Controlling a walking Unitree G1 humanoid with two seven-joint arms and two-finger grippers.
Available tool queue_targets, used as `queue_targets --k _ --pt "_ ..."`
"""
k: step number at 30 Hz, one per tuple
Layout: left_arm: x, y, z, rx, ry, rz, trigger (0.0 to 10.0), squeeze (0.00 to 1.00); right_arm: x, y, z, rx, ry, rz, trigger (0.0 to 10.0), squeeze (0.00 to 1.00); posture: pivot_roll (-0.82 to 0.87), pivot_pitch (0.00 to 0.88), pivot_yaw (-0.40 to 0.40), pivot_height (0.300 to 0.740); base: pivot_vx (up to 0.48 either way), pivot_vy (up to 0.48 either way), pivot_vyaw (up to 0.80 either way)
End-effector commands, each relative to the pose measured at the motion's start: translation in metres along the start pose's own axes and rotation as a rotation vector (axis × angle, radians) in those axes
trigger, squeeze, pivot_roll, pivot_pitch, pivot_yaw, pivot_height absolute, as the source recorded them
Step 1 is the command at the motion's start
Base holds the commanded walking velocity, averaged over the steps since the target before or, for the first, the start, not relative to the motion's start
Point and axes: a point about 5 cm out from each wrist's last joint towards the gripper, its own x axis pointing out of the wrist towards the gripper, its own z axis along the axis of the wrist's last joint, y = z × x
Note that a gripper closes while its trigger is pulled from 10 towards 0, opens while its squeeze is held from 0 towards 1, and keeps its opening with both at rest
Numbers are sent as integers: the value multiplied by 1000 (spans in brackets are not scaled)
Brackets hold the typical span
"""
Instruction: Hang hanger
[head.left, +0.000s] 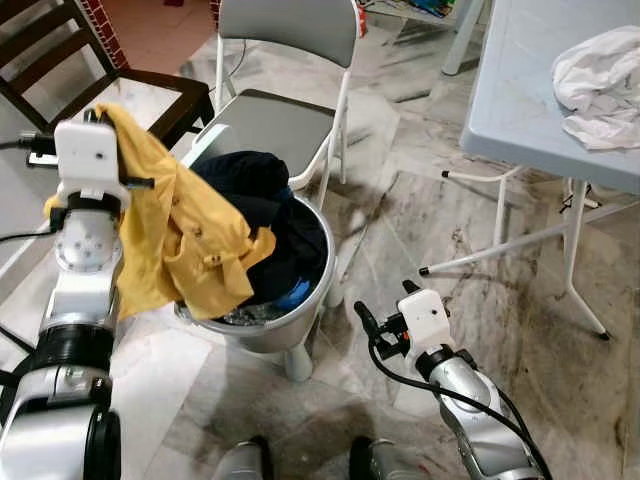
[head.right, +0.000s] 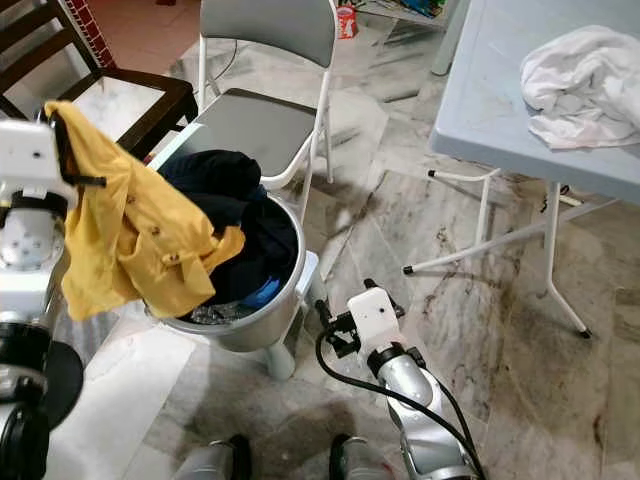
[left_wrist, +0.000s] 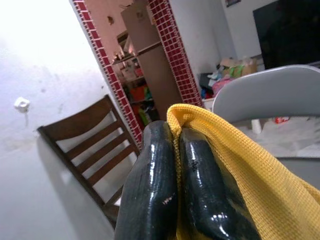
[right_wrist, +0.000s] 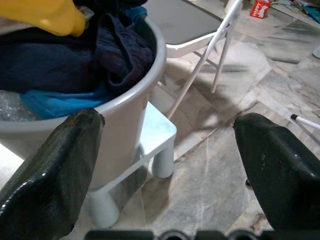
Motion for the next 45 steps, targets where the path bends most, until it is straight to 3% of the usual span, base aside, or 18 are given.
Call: queue_targets --k 1,4,8,12,14,17,18,20,21,22,24,25,26,27,32,35,38,45 --pt "5 -3 6 -10 -24 -16 0 0 -1 2 -4 -1 15 3 10000 0 17 212 18 740 0 0 0" --pt "10 -13 10 -37 -32 -38 0 0 -1 1 -3 -4 14 -7 10000 0 8 213 21 740 0 0 0" --pt "6 -31 -3 -37 21 -88 0 0 -3 0 -4 -6 17 -19 10000 0 -11 217 26 740 0 0 0" --pt "-16 -48 -37 -18 174 -162 0 0 -8 0 -7 -2 25 -26 10000 0 -25 224 27 740 0 0 0" --pt "-19 -49 -41 -20 194 -168 0 0 -9 1 -7 -2 26 -26 10000 0 -27 226 26 740 0 0 0" --pt "-37 -58 -63 -1 295 -224 431 0 -11 1 -7 -3 30 -26 10000 0 -33 229 23 740 0 0 0" --pt "-41 -60 -67 1 311 -229 2078 0 -11 0 -7 -3 30 -25 10000 0 -34 229 17 740 0 0 0" --pt "-46 -60 -72 14 333 -229 3373 0 -11 0 -7 -6 32 -25 10000 0 -36 230 14 740 0 0 0" --pt "-50 -61 -77 17 359 -242 9059 0 -11 -1 -7 -8 32 -23 10000 0 -36 230 14 740 0 0 0" --pt "-52 -60 -80 11 375 -247 10000 0 -11 -2 -7 -11 33 -22 10000 0 -34 230 6 740 0 0 0" --pt "-53 -60 -81 5 383 -252 10000 0 -11 -3 -6 -13 33 -22 10000 0 -34 230 6 740 0 0 0" --pt "-53 -58 -81 8 384 -233 10000 275 -11 -3 -6 -13 33 -21 10000 0 -30 229 1 740 0 0 0" --pt "-53 -58 -81 8 384 -233 10000 275 -11 -3 -6 -13 33 -21 10000 0 -30 229 1 740 0 0 0" --pt "-52 -53 -81 38 371 -225 10000 1000 -11 -3 -6 -16 34 -16 10000 0 -30 229 1 740 0 0 0" --pt "-49 -48 -80 162 340 -242 10000 1000 -10 -1 -6 -17 36 -4 10000 0 -23 229 -4 740 0 0 0" --pt "-45 -44 -75 310 272 -280 10000 1000 -9 1 -5 -15 36 2 10000 0 -20 230 -4 740 0 0 0" --pt "-43 -39 -74 372 262 -275 10000 1000 -8 1 -6 -14 39 2 10000 0 -16 230 -2 740 0 0 0" --pt "-39 -31 -58 403 119 -214 10000 1000 -7 0 -6 -14 39 -3 10000 0 -10 226 7 740 0 0 0"
